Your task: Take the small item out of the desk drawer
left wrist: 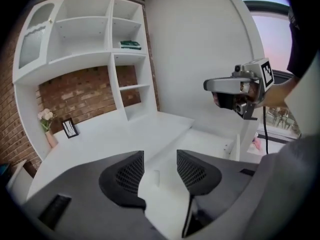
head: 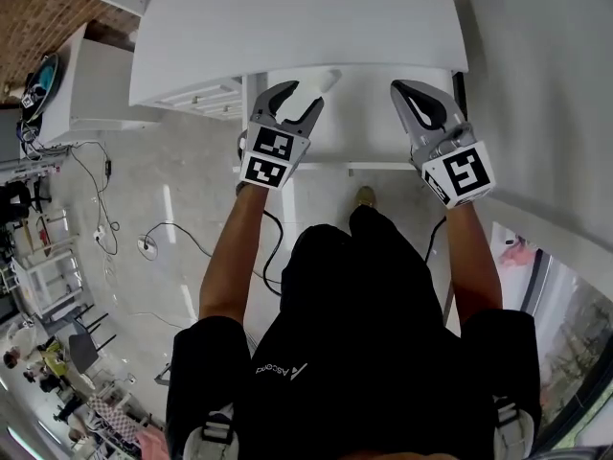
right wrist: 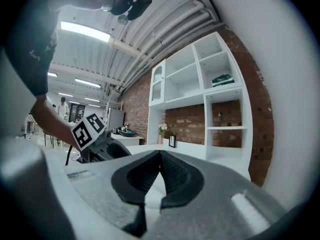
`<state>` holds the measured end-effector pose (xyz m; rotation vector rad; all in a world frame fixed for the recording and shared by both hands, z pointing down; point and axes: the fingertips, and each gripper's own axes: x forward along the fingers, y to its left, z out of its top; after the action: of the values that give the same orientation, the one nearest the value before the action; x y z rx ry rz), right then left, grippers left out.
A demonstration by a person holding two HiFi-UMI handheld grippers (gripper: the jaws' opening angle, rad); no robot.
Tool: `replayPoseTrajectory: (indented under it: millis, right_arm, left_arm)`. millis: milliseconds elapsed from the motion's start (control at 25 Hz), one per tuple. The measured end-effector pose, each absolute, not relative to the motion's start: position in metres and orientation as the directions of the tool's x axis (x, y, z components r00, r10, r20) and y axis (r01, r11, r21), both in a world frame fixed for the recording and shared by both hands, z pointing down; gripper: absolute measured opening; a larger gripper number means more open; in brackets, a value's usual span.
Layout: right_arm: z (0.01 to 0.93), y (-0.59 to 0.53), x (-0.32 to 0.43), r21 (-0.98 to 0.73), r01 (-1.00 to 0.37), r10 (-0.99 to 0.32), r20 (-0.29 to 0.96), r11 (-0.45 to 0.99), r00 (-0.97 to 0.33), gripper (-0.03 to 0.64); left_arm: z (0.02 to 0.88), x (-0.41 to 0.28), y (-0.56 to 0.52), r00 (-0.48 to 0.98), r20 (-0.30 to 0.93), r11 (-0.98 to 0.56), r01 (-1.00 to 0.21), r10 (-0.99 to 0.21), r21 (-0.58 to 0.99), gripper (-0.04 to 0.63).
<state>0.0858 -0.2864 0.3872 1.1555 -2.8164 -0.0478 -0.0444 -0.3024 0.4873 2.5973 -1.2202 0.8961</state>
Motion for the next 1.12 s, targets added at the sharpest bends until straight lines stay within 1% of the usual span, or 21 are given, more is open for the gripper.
replayPoseTrajectory:
  millis: [440,600,760,1120]
  right_arm:
    - [0.429,-0.335,0.104,0.0,-0.712,-0.707,0.113,0.703,-0.698,0.0]
    - [0.451,-0.339,0.109,-0.02,-0.723,-0.715,0.127,0.691,-0.687,0.0]
    - [0.466,-0.342,0.115,-0.044,-0.74,-0.729,0.145,0.671,-0.669,0.0]
    - [0.501,-0.338,0.121,-0.109,-0.767,-0.739,0.21,0.632,-0.64,0.0]
  left_arm:
    - [0.595,-0.036,-0.352,0.429,0.758,-0.703,-0.709,-0.492,-0.055,0.199]
    - [0.643,-0.034,-0.363,0.407,0.801,-0.709,-0.704,-0.438,-0.03,0.199]
    - [0.679,-0.034,-0.376,0.38,0.826,-0.702,-0.712,-0.416,-0.026,0.199]
    - [0.73,-0.03,-0.397,0.317,0.855,-0.692,-0.719,-0.411,-0.066,0.199]
